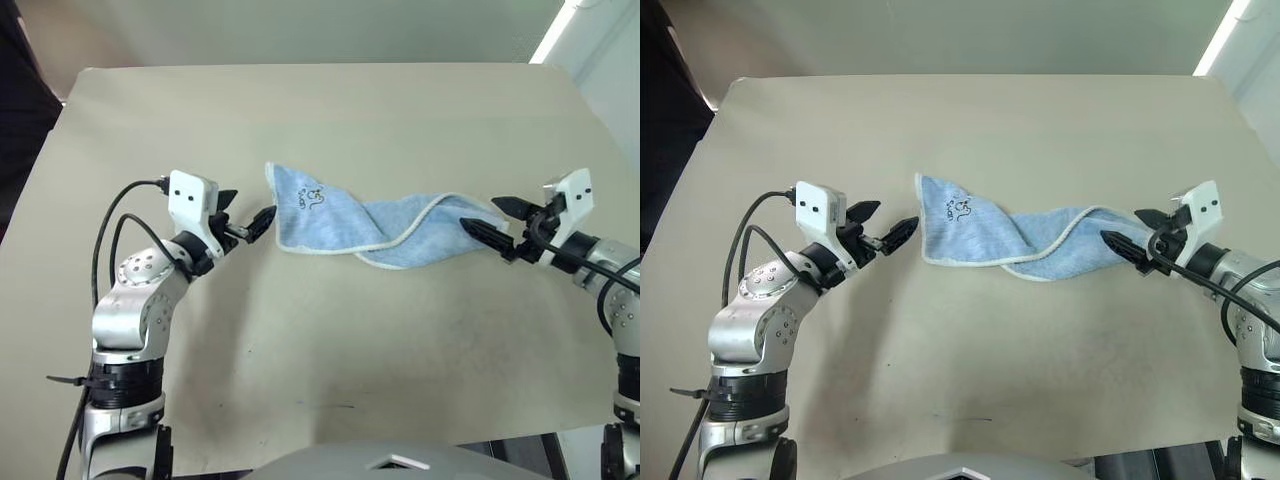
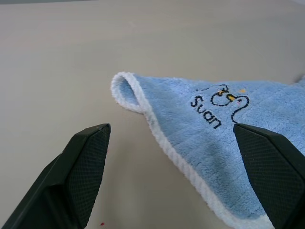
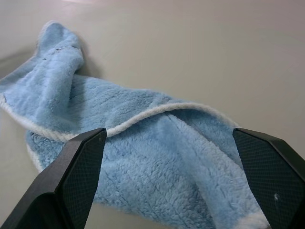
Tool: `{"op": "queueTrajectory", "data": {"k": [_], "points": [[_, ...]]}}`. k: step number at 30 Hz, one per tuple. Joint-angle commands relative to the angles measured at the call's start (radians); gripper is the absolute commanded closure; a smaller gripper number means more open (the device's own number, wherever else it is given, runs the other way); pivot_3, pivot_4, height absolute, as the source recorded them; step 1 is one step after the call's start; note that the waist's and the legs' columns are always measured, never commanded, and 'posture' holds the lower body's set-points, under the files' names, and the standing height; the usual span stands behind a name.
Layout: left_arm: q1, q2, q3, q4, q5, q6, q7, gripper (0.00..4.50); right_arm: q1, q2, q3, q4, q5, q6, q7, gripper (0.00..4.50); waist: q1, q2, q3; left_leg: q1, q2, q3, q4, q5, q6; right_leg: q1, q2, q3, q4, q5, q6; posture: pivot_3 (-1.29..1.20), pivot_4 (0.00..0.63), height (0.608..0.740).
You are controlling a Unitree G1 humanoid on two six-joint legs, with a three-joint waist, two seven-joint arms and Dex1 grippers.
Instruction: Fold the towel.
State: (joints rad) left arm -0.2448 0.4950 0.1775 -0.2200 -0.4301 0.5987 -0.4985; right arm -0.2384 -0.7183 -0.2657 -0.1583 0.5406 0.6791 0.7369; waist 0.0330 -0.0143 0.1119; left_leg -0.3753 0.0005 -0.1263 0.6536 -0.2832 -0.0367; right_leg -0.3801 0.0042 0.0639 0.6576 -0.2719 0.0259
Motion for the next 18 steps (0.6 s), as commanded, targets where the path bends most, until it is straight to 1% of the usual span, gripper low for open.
{"op": "queueTrajectory", "data": {"k": [1, 5, 8, 11, 13, 15, 18], "points": [[-0.005, 0.018, -0.004, -0.006, 0.003, -0.022, -0.027, 0.06, -0.027, 0.0, -0.024, 0.001, 0.004, -0.027, -0.004, 0.0, -0.001, 0.0, 0.0, 0.0, 0.0, 0.0, 0.0, 0.0, 0.0, 0.0, 0.0, 0.0, 0.0, 0.0, 0.0, 0.0, 0.15, 0.74], [-0.004, 0.021, -0.013, 0.014, 0.016, -0.039, -0.043, 0.06, -0.021, -0.002, -0.017, 0.019, -0.011, -0.053, 0.002, 0.0, 0.0, 0.0, 0.0, 0.0, 0.0, 0.0, 0.0, 0.0, 0.0, 0.0, 0.0, 0.0, 0.0, 0.0, 0.0, 0.0, 0.15, 0.74], [-0.013, 0.067, -0.059, 0.013, 0.045, -0.06, -0.105, 0.06, -0.012, 0.004, -0.02, 0.003, -0.002, -0.051, -0.007, 0.0, -0.001, 0.0, 0.0, 0.0, 0.0, 0.0, 0.0, 0.0, 0.0, 0.0, 0.0, 0.0, 0.0, 0.0, 0.0, 0.0, 0.15, 0.74], [-0.033, 0.157, -0.177, 0.054, 0.14, -0.175, -0.243, 0.06, -0.014, 0.012, -0.014, 0.01, -0.009, -0.058, -0.014, 0.0, 0.0, 0.0, 0.0, 0.0, 0.0, -0.001, -0.001, 0.0, 0.0, 0.0, 0.0, 0.0, 0.0, 0.0, 0.0, 0.0, 0.15, 0.74], [-0.086, 0.204, -0.257, 0.104, 0.18, -0.257, -0.362, 0.06, -0.019, 0.017, -0.008, 0.012, -0.012, -0.06, -0.017, 0.0, 0.002, 0.0, 0.0, 0.0, 0.0, -0.001, -0.001, 0.0, 0.0, 0.0, 0.0, 0.0, 0.0, 0.0, 0.0, 0.0, 0.15, 0.74], [-0.162, 0.224, -0.313, 0.162, 0.183, -0.317, -0.489, 0.06, -0.022, 0.024, -0.005, 0.008, -0.014, -0.063, -0.024, 0.0, 0.007, 0.0, 0.0, 0.0, 0.0, -0.002, -0.001, 0.0, 0.0, 0.0, 0.0, 0.0, 0.0, 0.0, 0.0, 0.0, 0.15, 0.74], [-0.278, 0.224, -0.373, 0.283, 0.228, -0.394, -0.59, 0.06, -0.016, 0.037, -0.014, -0.009, -0.012, -0.062, -0.037, 0.0, 0.01, 0.0, 0.0, -0.001, -0.001, -0.002, 0.0, 0.0, 0.0, -0.001, -0.001, 0.0, 0.0, 0.0, 0.0, 0.0, 0.15, 0.74]]}}
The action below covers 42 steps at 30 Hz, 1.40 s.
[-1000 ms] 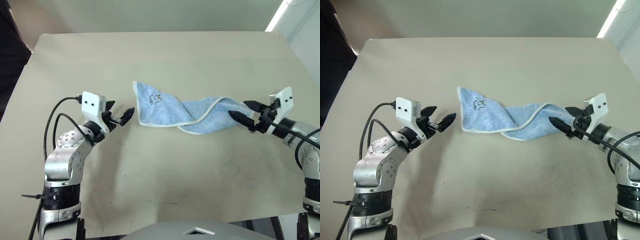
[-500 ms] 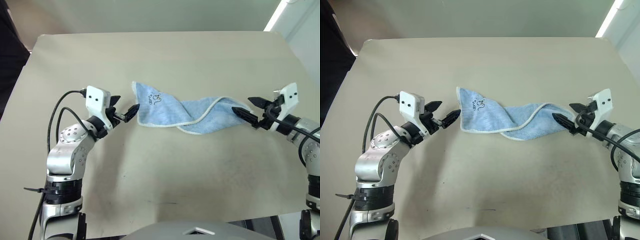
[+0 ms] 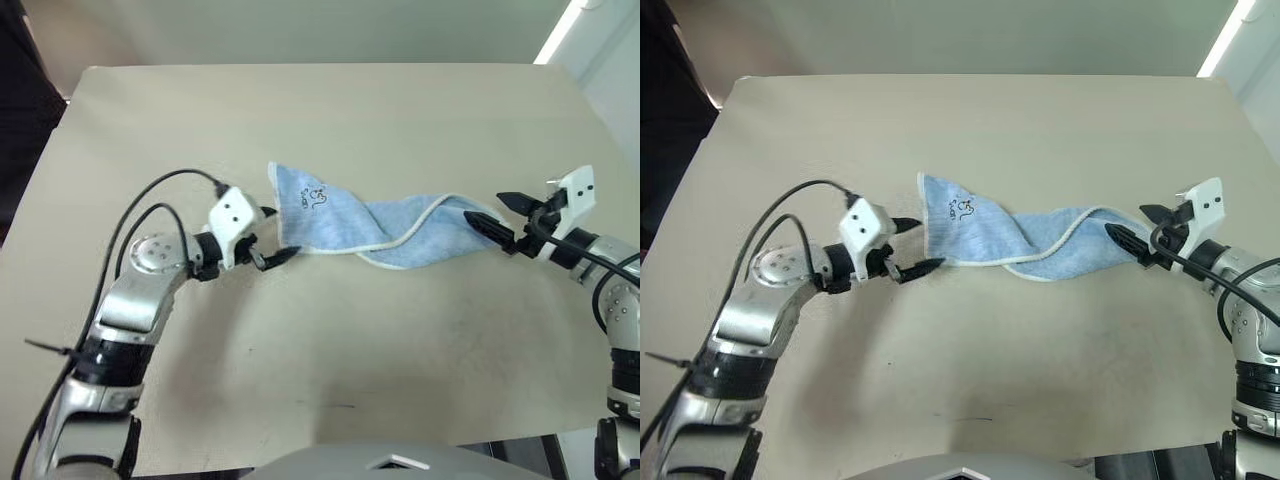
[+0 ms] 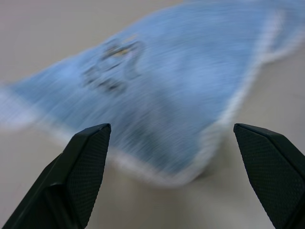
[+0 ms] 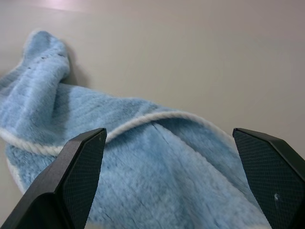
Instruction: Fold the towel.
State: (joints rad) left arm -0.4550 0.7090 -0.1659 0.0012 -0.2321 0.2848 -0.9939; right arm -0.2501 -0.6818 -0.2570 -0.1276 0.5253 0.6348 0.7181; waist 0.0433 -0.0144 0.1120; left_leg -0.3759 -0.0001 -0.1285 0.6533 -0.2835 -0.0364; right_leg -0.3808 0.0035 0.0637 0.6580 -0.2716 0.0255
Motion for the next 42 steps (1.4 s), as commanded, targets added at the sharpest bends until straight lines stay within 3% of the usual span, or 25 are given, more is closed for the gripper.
{"op": "queueTrajectory", "data": {"k": [1, 6, 12, 17, 24, 30, 36, 42], "points": [[-0.103, 0.016, -0.057, 0.099, 0.044, -0.109, -0.15, 0.06, 0.004, 0.005, -0.026, -0.051, 0.005, -0.016, -0.024, 0.0, -0.001, 0.0, 0.0, 0.0, 0.0, 0.0, 0.0, 0.0, 0.0, 0.0, 0.0, 0.0, 0.0, 0.0, 0.0, 0.0, 0.15, 0.74], [-0.259, 0.013, -0.17, 0.334, 0.152, -0.265, -0.332, 0.06, 0.042, 0.021, -0.048, -0.107, 0.019, -0.003, -0.06, 0.0, -0.004, 0.0, 0.0, -0.003, 0.001, 0.0, -0.001, 0.0, 0.0, -0.002, 0.0, 0.0, -0.003, 0.0, 0.0, 0.0, 0.15, 0.74], [-0.402, -0.06, -0.228, 0.628, 0.279, -0.467, -0.344, 0.06, 0.078, 0.02, -0.077, -0.147, 0.03, 0.006, -0.084, 0.0, -0.001, 0.0, 0.0, -0.01, 0.001, 0.0, 0.002, 0.0, 0.0, -0.008, -0.001, 0.0, -0.006, 0.0, 0.0, 0.0, 0.15, 0.74], [-0.452, -0.106, -0.226, 0.73, 0.311, -0.547, -0.342, 0.06, 0.098, 0.016, -0.094, -0.173, 0.041, 0.015, -0.096, 0.0, 0.004, 0.001, 0.0, -0.01, 0.001, 0.0, 0.002, -0.001, 0.002, -0.006, -0.002, -0.001, -0.006, 0.002, 0.003, 0.0, 0.15, 0.74], [-0.45, -0.103, -0.213, 0.74, 0.296, -0.551, -0.407, 2.33, 0.109, 0.005, -0.113, -0.187, 0.041, 0.022, -0.098, 0.0, 0.003, 0.001, 0.0, -0.008, 0.0, 0.0, 0.007, 0.001, 0.006, -0.002, -0.002, -0.001, -0.006, 0.007, 0.006, 0.0, 0.15, 0.74], [-0.397, -0.075, -0.175, 0.637, 0.228, -0.466, -0.486, 4.46, 0.069, -0.029, -0.109, -0.149, 0.021, 0.006, -0.084, 0.0, -0.004, 0.001, 0.0, -0.01, 0.0, 0.0, 0.01, 0.0, 0.007, -0.003, -0.002, 0.0, -0.007, 0.008, 0.007, 0.0, 0.15, 0.74], [-0.352, -0.064, -0.138, 0.553, 0.203, -0.377, -0.471, 4.46, 0.008, -0.075, -0.051, -0.063, -0.019, -0.027, -0.031, 0.0, -0.006, 0.001, 0.0, -0.017, 0.0, 0.0, 0.011, 0.0, 0.007, -0.008, -0.002, 0.0, -0.011, 0.008, 0.008, 0.0, 0.15, 0.74], [-0.351, -0.024, -0.061, 0.482, 0.115, -0.219, -0.512, 4.46, -0.154, -0.133, 0.076, 0.184, -0.115, -0.082, 0.076, 0.0, -0.007, 0.001, 0.0, -0.025, 0.0, 0.001, 0.012, 0.0, 0.006, -0.016, -0.002, 0.001, -0.01, 0.008, 0.008, 0.0, 0.15, 0.74]]}}
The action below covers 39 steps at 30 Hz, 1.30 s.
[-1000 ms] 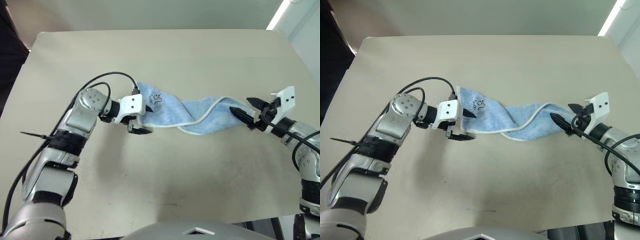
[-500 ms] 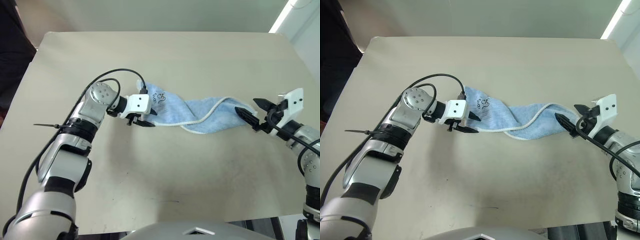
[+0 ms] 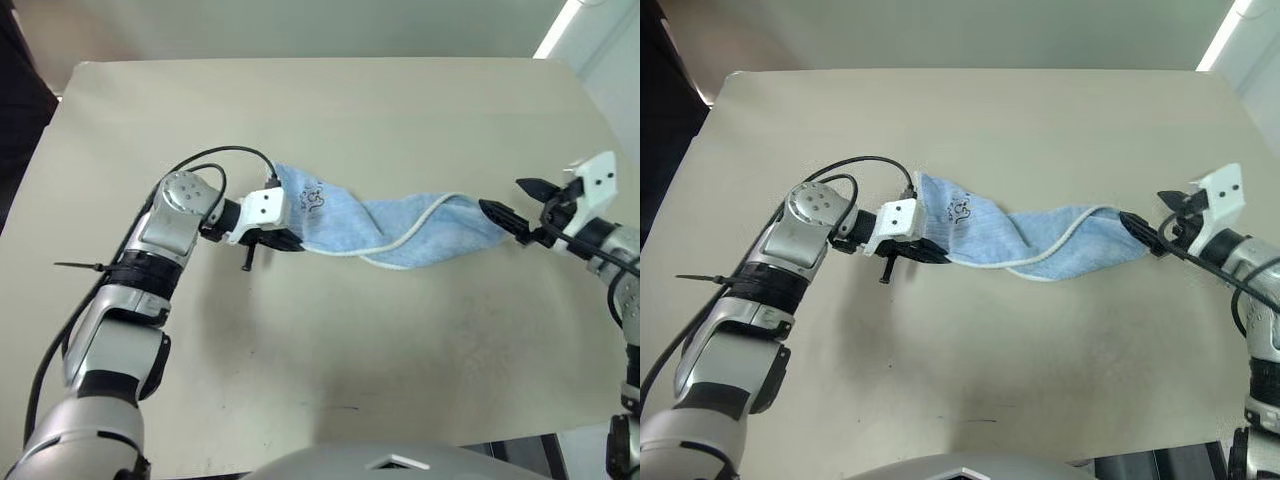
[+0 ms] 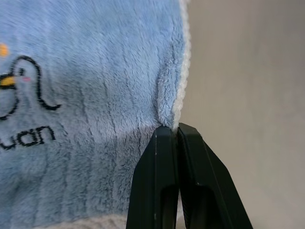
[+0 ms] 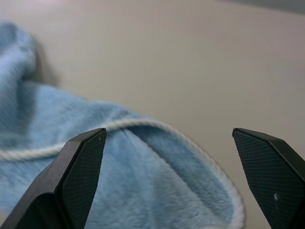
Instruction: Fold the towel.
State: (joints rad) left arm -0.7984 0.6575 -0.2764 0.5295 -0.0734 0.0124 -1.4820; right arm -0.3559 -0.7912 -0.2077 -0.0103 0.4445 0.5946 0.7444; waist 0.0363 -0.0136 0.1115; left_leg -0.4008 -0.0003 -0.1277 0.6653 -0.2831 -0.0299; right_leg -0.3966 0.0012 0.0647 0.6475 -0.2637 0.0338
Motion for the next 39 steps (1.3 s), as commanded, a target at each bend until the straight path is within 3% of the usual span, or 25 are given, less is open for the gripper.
{"op": "queueTrajectory", "data": {"k": [1, 8, 13, 26, 29, 39], "points": [[-0.003, 0.046, 0.063, -0.055, -0.06, 0.08, -0.037, 4.46, -0.086, -0.025, 0.048, 0.133, -0.06, -0.06, 0.061, 0.0, 0.0, 0.0, 0.0, 0.0, 0.0, 0.0, -0.001, 0.0, 0.0, 0.0, 0.0, 0.0, 0.0, 0.0, 0.0, 0.0, 0.15, 0.74], [0.04, 0.129, 0.099, -0.109, -0.092, 0.142, -0.059, 4.46, -0.252, -0.043, 0.126, 0.48, -0.196, -0.193, 0.106, 0.0, 0.002, 0.0, 0.0, -0.001, 0.0, 0.0, -0.001, 0.0, 0.0, -0.001, 0.0, 0.001, 0.001, 0.0, 0.0, 0.0, 0.15, 0.74], [0.061, 0.138, 0.105, -0.132, -0.097, 0.149, -0.034, 4.46, -0.31, -0.045, 0.176, 0.614, -0.266, -0.278, 0.166, 0.0, 0.009, 0.0, 0.0, -0.002, 0.0, 0.0, -0.001, 0.0, 0.0, -0.001, 0.0, 0.0, 0.001, 0.0, 0.0, 0.0, 0.15, 0.74], [0.046, 0.127, 0.101, -0.116, -0.089, 0.137, -0.008, 4.46, -0.256, -0.075, 0.19, 0.605, -0.296, -0.313, 0.313, 0.0, 0.01, 0.0, 0.0, -0.003, 0.0, 0.0, -0.001, 0.0, 0.0, -0.001, 0.0, 0.0, 0.001, 0.0, 0.0, 0.0, 0.15, 0.74], [0.041, 0.121, 0.099, -0.112, -0.088, 0.137, -0.007, 4.5, -0.255, -0.059, 0.188, 0.62, -0.302, -0.314, 0.297, 0.56, 0.01, 0.0, 0.0, -0.003, 0.0, 0.001, -0.001, 0.0, 0.0, -0.001, 0.0, 0.0, 0.001, 0.0, 0.0, 0.0, 0.15, 0.74], [0.053, 0.115, 0.101, -0.12, -0.091, 0.14, -0.001, 4.5, -0.238, -0.047, 0.157, 0.596, -0.285, -0.298, 0.283, 4.0, 0.01, 0.0, 0.0, -0.002, 0.0, 0.001, -0.001, 0.0, 0.0, -0.001, 0.0, 0.0, 0.002, 0.0, 0.0, 0.0, 0.15, 0.74]]}}
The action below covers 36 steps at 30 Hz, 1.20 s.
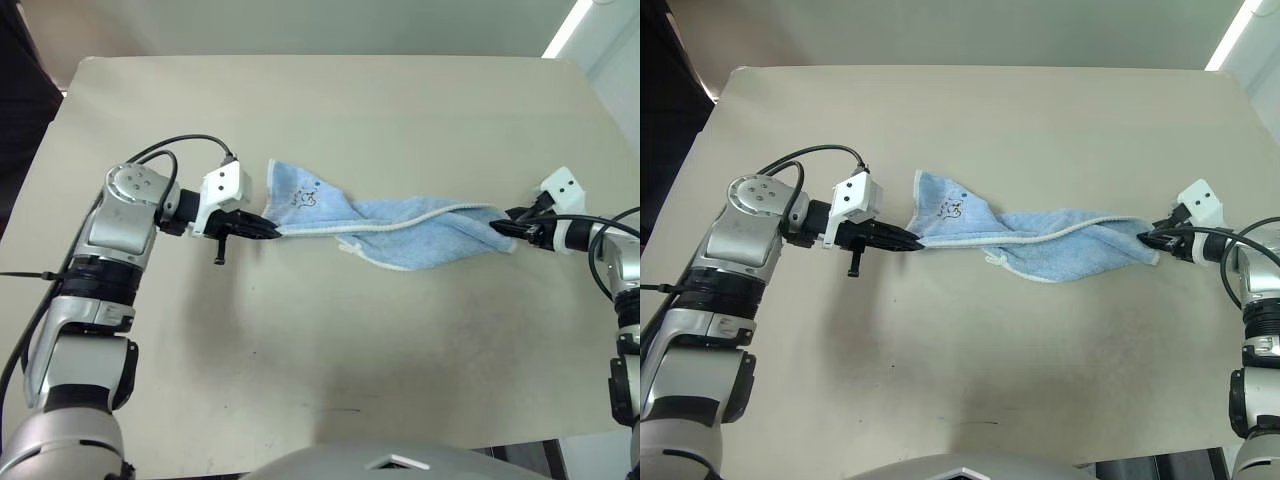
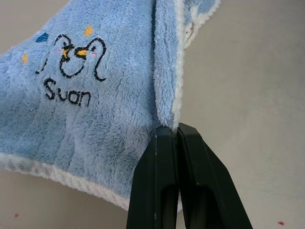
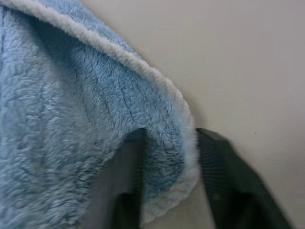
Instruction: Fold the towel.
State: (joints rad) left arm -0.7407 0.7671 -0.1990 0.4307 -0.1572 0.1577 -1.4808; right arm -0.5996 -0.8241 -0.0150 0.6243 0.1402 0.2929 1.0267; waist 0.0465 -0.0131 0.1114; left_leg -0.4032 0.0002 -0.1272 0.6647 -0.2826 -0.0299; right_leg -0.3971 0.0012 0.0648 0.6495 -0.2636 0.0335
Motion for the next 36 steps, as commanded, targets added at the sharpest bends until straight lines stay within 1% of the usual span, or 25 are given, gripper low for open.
{"op": "queueTrajectory", "data": {"k": [1, 2, 7, 9, 11, 14, 17, 19, 23, 26, 29, 32, 34, 35, 36], "points": [[-0.004, 0.006, 0.024, -0.021, -0.008, -0.005, -0.001, 4.5, 0.007, -0.014, -0.038, -0.042, 0.02, 0.006, 0.001, 4.28, 0.0, 0.0, 0.0, 0.0, 0.0, 0.0, 0.0, 0.0, 0.0, 0.0, 0.0, 0.0, 0.0, 0.0, 0.0, 0.0, 0.15, 0.74], [-0.002, 0.006, 0.024, -0.023, -0.009, -0.003, -0.001, 4.5, 0.01, -0.016, -0.043, -0.052, 0.023, 0.01, 0.003, 4.45, 0.0, 0.0, 0.0, 0.0, 0.0, 0.0, 0.0, 0.0, 0.0, 0.0, 0.0, 0.0, 0.0, 0.0, 0.0, 0.0, 0.15, 0.74], [0.002, 0.008, 0.042, -0.018, -0.021, 0.007, 0.014, 4.5, 0.023, -0.032, -0.069, -0.114, 0.041, 0.026, 0.006, 4.45, 0.0, 0.0, 0.0, 0.0, 0.0, 0.0, 0.0, 0.0, 0.0, 0.0, 0.0, 0.0, 0.0, 0.0, 0.0, 0.0, 0.15, 0.74], [-0.013, 0.004, 0.068, 0.0, -0.036, 0.013, 0.035, 4.5, 0.021, -0.043, -0.083, -0.132, 0.042, 0.022, -0.001, 4.45, 0.0, 0.0, 0.0, 0.0, 0.0, 0.0, 0.0, 0.0, 0.0, 0.0, 0.0, 0.0, 0.0, 0.0, 0.0, 0.0, 0.15, 0.74], [-0.059, -0.019, 0.121, 0.041, -0.057, 0.014, 0.1, 4.5, -0.005, -0.057, -0.102, -0.138, 0.029, 0.003, -0.033, 4.45, 0.001, 0.0, 0.0, 0.0, 0.0, 0.0, 0.0, 0.0, 0.0, 0.0, 0.0, 0.0, 0.0, 0.0, 0.0, 0.0, 0.15, 0.74], [-0.171, -0.067, 0.19, 0.16, -0.045, -0.023, 0.262, 4.5, -0.089, -0.073, -0.133, -0.119, 0.026, -0.006, -0.096, 4.45, 0.002, 0.001, 0.0, 0.0, 0.0, 0.0, 0.001, 0.0, 0.0, 0.0, 0.0, 0.0, 0.002, 0.0, 0.0, 0.0, 0.15, 0.74], [-0.357, -0.117, 0.265, 0.362, -0.039, -0.046, 0.477, 4.5, -0.202, -0.092, -0.143, -0.066, 0.002, -0.052, -0.162, 4.45, 0.002, 0.001, 0.001, 0.0, -0.001, 0.0, 0.002, 0.0, 0.001, -0.002, -0.002, -0.001, 0.001, 0.001, -0.001, 0.0, 0.15, 0.74], [-0.462, -0.139, 0.294, 0.475, -0.032, -0.067, 0.578, 4.5, -0.274, -0.096, -0.139, -0.008, -0.019, -0.096, -0.205, 4.45, 0.001, 0.001, 0.001, 0.0, -0.001, 0.0, 0.002, 0.001, 0.001, -0.002, -0.002, -0.001, 0.001, 0.001, -0.001, 0.0, 0.15, 0.74], [-0.623, -0.168, 0.311, 0.646, -0.004, -0.133, 0.71, 4.5, -0.416, -0.088, -0.122, 0.105, -0.052, -0.177, -0.275, 4.45, 0.001, 0.001, 0.001, 0.001, -0.001, 0.0, 0.0, 0.001, 0.002, -0.001, -0.003, -0.001, 0.001, 0.001, -0.001, 0.0, 0.15, 0.74], [-0.707, -0.172, 0.311, 0.724, 0.016, -0.183, 0.758, 4.5, -0.504, -0.089, -0.111, 0.173, -0.07, -0.228, -0.3, 4.45, 0.0, 0.002, 0.001, -0.001, -0.001, 0.001, -0.002, 0.001, 0.002, -0.003, -0.003, 0.0, -0.002, 0.001, -0.001, 0.0, 0.15, 0.74], [-0.777, -0.147, 0.317, 0.75, 0.018, -0.224, 0.728, 4.5, -0.573, -0.12, -0.124, 0.175, -0.061, -0.246, -0.278, 4.45, 0.0, 0.003, 0.002, -0.005, -0.001, 0.002, 0.0, 0.002, 0.001, -0.009, -0.003, 0.0, -0.004, 0.001, -0.001, 0.0, 0.15, 0.74], [-0.793, -0.122, 0.327, 0.753, 0.004, -0.217, 0.663, 4.5, -0.567, -0.145, -0.141, 0.143, -0.039, -0.235, -0.24, 4.45, 0.004, 0.003, 0.002, -0.017, -0.002, 0.004, -0.001, 0.002, 0.001, -0.022, -0.003, 0.0, -0.003, 0.001, -0.001, 0.0, 0.15, 0.74], [-0.755, -0.086, 0.325, 0.703, -0.02, -0.189, 0.499, 4.5, -0.49, -0.175, -0.169, 0.039, 0.018, -0.168, -0.159, 4.45, 0.005, 0.003, 0.002, -0.018, -0.002, 0.004, -0.002, 0.002, 0.001, -0.025, -0.004, 0.001, -0.003, 0.001, -0.001, 0.0, 0.15, 0.74], [-0.695, -0.054, 0.319, 0.634, -0.045, -0.147, 0.377, 4.5, -0.402, -0.196, -0.195, -0.047, 0.06, -0.121, -0.105, 4.45, 0.008, 0.003, 0.002, -0.02, -0.003, 0.004, -0.003, 0.002, 0.001, -0.028, -0.004, 0.0, -0.003, 0.0, -0.001, 0.0, 0.15, 0.74], [-0.649, -0.031, 0.315, 0.577, -0.064, -0.112, 0.292, 4.5, -0.333, -0.211, -0.217, -0.119, 0.092, -0.081, -0.071, 4.45, 0.008, 0.004, 0.002, -0.022, -0.004, 0.003, -0.004, 0.002, 0.001, -0.03, -0.004, 0.0, -0.004, 0.001, -0.001, 0.0, 0.15, 0.74]]}}
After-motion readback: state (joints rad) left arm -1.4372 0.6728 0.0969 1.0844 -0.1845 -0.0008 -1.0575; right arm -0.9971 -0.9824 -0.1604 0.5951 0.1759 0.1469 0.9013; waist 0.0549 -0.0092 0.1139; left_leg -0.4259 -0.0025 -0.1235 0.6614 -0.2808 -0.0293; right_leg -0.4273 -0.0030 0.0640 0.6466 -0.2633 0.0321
